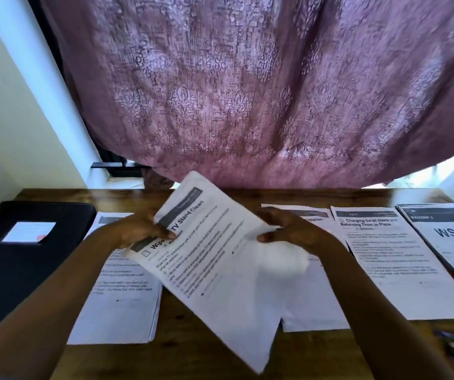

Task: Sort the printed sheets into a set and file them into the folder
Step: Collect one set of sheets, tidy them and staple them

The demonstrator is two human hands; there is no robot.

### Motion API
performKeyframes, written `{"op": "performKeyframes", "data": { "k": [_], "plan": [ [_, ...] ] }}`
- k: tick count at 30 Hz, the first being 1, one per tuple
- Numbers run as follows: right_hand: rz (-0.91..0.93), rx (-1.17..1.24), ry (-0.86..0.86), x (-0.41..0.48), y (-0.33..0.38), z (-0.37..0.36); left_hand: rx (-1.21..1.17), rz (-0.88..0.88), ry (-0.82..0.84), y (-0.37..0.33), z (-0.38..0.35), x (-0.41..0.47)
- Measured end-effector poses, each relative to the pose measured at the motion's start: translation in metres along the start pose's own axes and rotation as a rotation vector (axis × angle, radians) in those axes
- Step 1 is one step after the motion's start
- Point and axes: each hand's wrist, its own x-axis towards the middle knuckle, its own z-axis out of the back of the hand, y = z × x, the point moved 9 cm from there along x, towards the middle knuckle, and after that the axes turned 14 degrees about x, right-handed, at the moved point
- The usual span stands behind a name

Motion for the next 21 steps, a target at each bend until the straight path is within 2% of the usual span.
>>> {"op": "performKeyframes", "data": {
  "k": [2,3,6,7,9,11,12,13,14,15,17,19,21],
  "plan": [
    [-0.12,-0.085,0.164,0.008,-0.008,-0.028,0.078,0.026,0.094,-0.005,-0.01,0.004],
    [-0.155,-0.074,0.187,0.011,-0.013,-0.036,0.104,0.046,0.126,-0.005,-0.015,0.006],
    [-0.126,0.065,0.051,0.018,-0.027,-0.042,0.107,0.076,0.149,-0.004,-0.016,0.006],
    [-0.111,0.109,-0.002,0.019,-0.031,-0.039,0.029,0.08,0.103,0.003,-0.01,0.007],
    [-0.107,0.174,-0.099,0.017,-0.04,-0.027,-0.342,0.058,0.025,0.026,0.002,0.009],
    [-0.098,0.239,-0.191,0.014,-0.048,-0.015,-0.683,-0.081,0.179,0.025,-0.017,0.0],
    [-0.078,0.264,-0.239,0.012,-0.047,-0.013,-0.714,-0.154,0.224,0.019,-0.033,-0.006],
    [-0.049,0.268,-0.289,0.009,-0.042,-0.014,-0.676,-0.179,0.193,0.013,-0.048,-0.008],
    [-0.002,0.243,-0.344,0.006,-0.034,-0.017,-0.626,-0.15,0.099,0.012,-0.059,-0.009],
    [0.065,0.193,-0.41,0.001,-0.023,-0.017,-0.58,-0.132,-0.092,0.005,-0.062,-0.011],
    [0.219,0.034,-0.555,-0.017,0.008,-0.02,-0.369,-0.207,-0.557,-0.024,-0.052,-0.028],
    [0.382,0.031,-0.631,-0.038,0.033,-0.028,-0.168,-0.345,-0.904,-0.061,-0.046,-0.063],
    [0.486,0.054,-0.668,-0.052,0.035,-0.038,0.092,-0.381,-1.136,-0.071,-0.052,-0.083]
  ]
}}
